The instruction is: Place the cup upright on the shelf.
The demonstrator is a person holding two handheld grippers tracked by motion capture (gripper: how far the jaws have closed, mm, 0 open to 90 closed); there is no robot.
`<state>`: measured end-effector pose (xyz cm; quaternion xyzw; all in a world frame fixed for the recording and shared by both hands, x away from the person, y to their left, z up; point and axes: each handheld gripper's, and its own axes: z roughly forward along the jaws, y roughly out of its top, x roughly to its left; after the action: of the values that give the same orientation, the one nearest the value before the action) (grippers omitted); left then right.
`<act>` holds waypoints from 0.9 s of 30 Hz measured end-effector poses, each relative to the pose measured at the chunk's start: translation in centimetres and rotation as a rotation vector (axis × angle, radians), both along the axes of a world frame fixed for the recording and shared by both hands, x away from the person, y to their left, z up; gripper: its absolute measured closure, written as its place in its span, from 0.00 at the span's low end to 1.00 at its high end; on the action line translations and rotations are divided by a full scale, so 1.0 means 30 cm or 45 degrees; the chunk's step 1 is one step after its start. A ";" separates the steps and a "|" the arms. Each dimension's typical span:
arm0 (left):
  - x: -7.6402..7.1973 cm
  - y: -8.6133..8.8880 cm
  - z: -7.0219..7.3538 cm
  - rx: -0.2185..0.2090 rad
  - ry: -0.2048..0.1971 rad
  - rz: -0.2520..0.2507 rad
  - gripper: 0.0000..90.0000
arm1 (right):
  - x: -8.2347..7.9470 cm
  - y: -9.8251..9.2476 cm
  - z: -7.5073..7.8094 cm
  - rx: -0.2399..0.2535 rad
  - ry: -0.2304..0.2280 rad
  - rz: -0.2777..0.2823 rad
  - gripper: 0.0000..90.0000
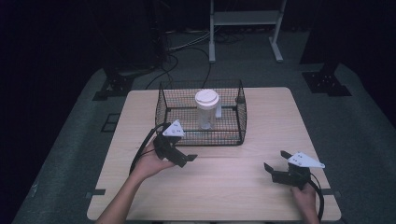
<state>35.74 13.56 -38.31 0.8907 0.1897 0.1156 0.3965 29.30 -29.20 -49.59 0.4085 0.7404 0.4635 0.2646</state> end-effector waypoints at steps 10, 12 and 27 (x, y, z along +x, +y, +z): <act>-0.047 0.038 -0.029 0.004 -0.002 0.008 0.00 | 0.000 0.000 0.000 -0.002 -0.001 0.002 0.15; -0.055 0.046 -0.037 0.004 0.000 0.012 0.00 | 0.000 0.001 0.000 -0.003 -0.001 0.002 0.15; -0.101 0.111 -0.095 -0.004 0.004 0.050 0.00 | 0.000 0.001 0.000 -0.002 -0.001 0.002 0.15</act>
<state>32.70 16.91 -41.14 0.8864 0.2081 0.1216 0.3953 29.29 -29.17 -49.59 0.4074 0.7411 0.4632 0.2650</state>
